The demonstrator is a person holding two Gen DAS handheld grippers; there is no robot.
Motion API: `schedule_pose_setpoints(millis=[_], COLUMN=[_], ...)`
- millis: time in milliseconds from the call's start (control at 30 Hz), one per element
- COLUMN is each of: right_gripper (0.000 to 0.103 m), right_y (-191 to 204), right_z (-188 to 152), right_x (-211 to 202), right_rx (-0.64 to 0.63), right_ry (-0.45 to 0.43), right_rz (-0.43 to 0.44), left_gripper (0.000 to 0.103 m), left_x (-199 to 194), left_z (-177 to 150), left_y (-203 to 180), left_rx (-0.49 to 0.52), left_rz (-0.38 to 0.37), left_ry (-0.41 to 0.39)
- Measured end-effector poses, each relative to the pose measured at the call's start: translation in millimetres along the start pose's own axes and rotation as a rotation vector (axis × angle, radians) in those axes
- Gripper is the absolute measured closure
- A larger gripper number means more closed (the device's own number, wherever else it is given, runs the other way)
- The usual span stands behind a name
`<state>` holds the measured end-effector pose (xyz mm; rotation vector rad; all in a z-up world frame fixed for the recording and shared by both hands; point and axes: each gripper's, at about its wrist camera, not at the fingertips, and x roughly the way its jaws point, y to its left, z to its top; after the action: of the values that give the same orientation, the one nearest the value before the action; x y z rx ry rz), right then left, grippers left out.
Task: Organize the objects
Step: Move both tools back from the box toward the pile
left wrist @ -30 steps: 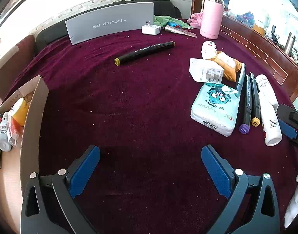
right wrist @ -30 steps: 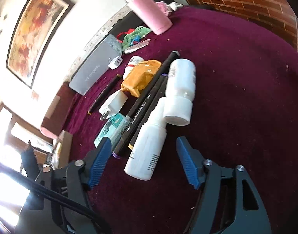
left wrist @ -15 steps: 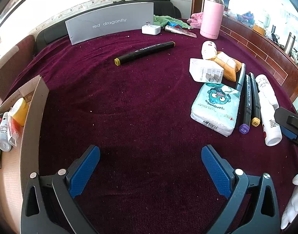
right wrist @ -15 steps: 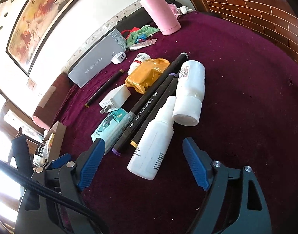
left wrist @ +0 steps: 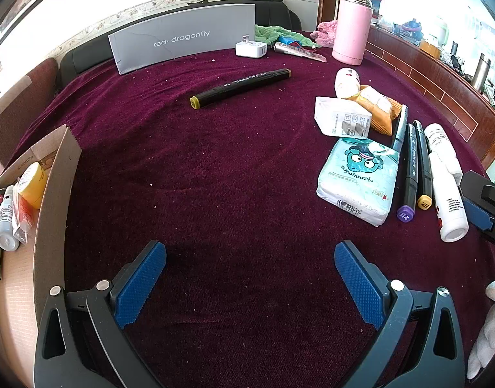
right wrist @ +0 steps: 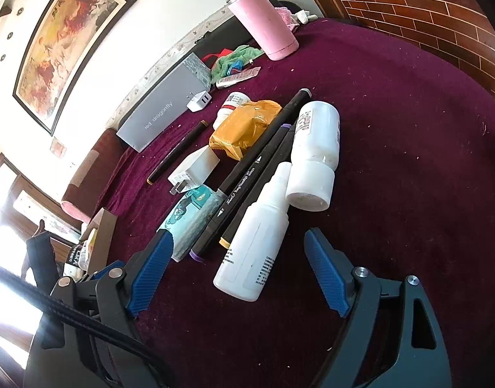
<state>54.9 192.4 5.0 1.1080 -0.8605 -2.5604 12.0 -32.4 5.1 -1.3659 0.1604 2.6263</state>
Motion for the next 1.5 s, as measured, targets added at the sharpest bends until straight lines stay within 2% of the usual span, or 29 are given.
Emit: schedule_pose_setpoints(millis=[300,600,667,700,800,900,1000,1100,1233,1300,1367,1433,1500], right_gripper=[0.014,0.014,0.014,0.014,0.013,0.011,0.001,0.000,0.000,0.000,0.002,0.013,0.014], right_y=[-3,-3,-5,-5,-7,-6,-1,0,1,1,2,3,5], right_z=[1,2,2,2,2,4,6,7,7,7,11,17,25], right_x=[-1,-1,-1,-2,-2,0,4,5,6,7,6,-1,-22], right_rx=[0.021,0.017,0.028,0.032,0.045,0.052,0.008,-0.004,-0.019,-0.030,-0.028,-0.023,-0.048], right_ry=[0.003,0.004,0.002,0.001,-0.006,-0.004,0.033,0.047,0.059,0.067,0.091,0.105,0.009], right_rz=[0.040,0.039,0.048,0.052,0.059,0.065,0.097,0.097,0.093,0.088,0.068,0.055,0.048], left_gripper=[0.001,0.001,0.002,0.002,0.002,0.001,0.001,0.001,0.001,0.002,0.006,0.006,0.005], left_x=[0,-2,-4,-4,-6,-7,-8,-6,-2,-2,-8,-28,-50], left_z=[0,1,0,2,-1,-2,-5,-3,2,4,5,11,22], left_y=[0,0,1,1,0,0,-2,-3,-3,-2,1,3,-4], left_rx=[0.000,-0.001,-0.005,-0.009,-0.025,-0.028,-0.032,-0.073,-0.074,-0.072,-0.070,-0.068,-0.012], left_rz=[0.000,0.001,-0.002,-0.005,0.008,0.015,0.036,0.055,0.059,0.046,0.000,-0.047,-0.050], left_ry=[0.000,0.001,0.026,0.064,0.067,0.075,0.052,0.066,0.065,0.095,0.113,0.044,-0.055])
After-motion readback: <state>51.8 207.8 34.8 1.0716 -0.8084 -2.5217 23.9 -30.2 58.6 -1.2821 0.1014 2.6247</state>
